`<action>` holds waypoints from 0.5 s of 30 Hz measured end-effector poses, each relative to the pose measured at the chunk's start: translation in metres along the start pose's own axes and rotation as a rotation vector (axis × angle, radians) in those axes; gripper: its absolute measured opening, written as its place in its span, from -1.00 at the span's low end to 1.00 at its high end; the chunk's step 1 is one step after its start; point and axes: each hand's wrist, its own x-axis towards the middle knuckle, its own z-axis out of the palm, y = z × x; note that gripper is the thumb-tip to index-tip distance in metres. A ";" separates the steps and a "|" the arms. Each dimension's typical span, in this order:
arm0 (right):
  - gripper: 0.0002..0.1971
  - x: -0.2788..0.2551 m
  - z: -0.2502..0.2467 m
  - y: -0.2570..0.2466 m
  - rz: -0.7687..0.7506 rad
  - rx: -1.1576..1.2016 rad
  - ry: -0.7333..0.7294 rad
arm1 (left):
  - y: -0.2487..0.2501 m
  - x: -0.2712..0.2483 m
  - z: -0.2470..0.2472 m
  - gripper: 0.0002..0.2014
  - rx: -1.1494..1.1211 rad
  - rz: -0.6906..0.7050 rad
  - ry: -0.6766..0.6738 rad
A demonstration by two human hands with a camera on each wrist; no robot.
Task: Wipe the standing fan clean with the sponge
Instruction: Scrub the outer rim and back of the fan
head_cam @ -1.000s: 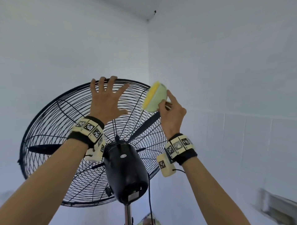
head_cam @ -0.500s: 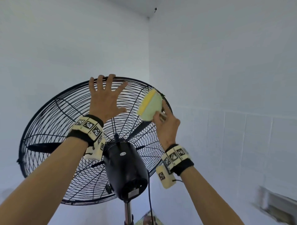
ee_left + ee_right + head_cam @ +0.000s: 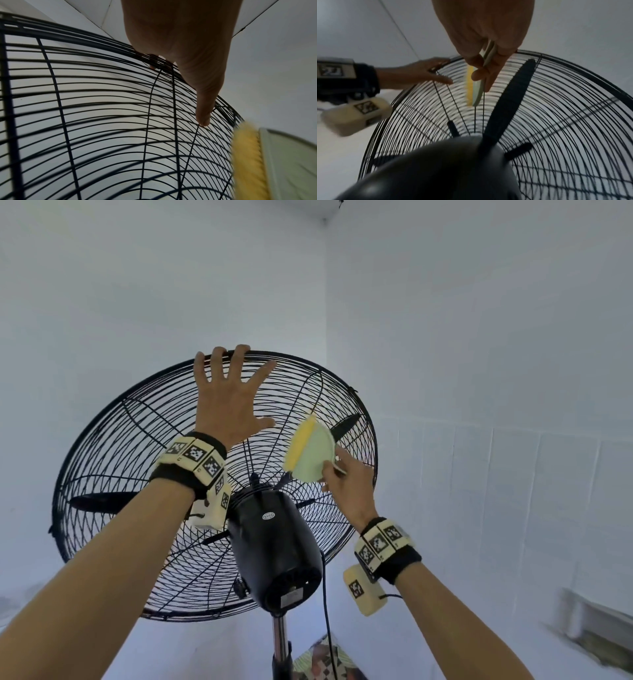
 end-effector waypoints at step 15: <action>-0.67 -0.003 -0.004 0.025 -0.037 0.001 -0.020 | -0.001 -0.001 0.001 0.09 -0.026 0.008 0.019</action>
